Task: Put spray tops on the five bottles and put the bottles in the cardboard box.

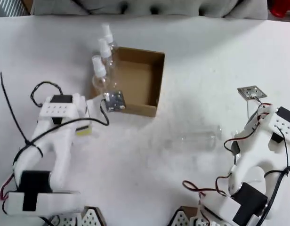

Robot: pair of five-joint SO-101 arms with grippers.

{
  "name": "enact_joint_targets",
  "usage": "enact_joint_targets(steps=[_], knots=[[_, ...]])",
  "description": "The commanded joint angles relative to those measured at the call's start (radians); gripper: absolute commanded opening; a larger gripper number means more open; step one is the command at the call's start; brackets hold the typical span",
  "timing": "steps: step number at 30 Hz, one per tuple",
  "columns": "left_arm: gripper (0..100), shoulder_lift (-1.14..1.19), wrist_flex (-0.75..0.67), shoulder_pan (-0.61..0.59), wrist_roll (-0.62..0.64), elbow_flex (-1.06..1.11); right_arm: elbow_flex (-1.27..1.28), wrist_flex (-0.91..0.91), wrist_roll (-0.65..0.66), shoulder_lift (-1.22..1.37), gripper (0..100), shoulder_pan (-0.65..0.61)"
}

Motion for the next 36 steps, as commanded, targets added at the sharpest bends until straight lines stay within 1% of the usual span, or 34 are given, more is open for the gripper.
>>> enact_joint_targets(steps=[1, 6, 14, 16, 19, 22, 25, 30, 36], knots=[[19, 0.022, 0.021, -0.004, -0.043, -0.055, -0.044, -0.028, 0.000, -0.035, 1.6, -0.010], [19, 0.053, 0.026, -0.010, -0.089, -0.054, -0.043, -0.035, 0.000, -0.035, 1.6, -0.008], [18, 0.140, 0.000, -0.004, -0.097, -0.069, -0.044, -0.035, 0.000, -0.035, 1.6, -0.008], [13, 0.148, -0.005, -0.004, -0.097, -0.071, -0.044, -0.035, 0.000, -0.039, 1.6, -0.007], [1, 0.153, -0.005, -0.004, -0.097, -0.071, -0.044, -0.035, 0.000, -0.042, 1.6, -0.004], [4, 0.147, 0.002, -0.004, -0.094, -0.063, -0.044, -0.035, 0.000, -0.042, 1.6, -0.004], [2, 0.147, 0.005, -0.004, -0.089, -0.061, -0.044, -0.035, 0.000, -0.042, 1.6, -0.001], [2, 0.143, 0.071, -0.004, -0.086, -0.071, -0.049, -0.035, 0.000, -0.042, 1.6, 0.016], [2, 0.143, 0.083, -0.002, 0.055, -0.100, -0.052, -0.030, 0.002, -0.045, 1.6, 0.021]])
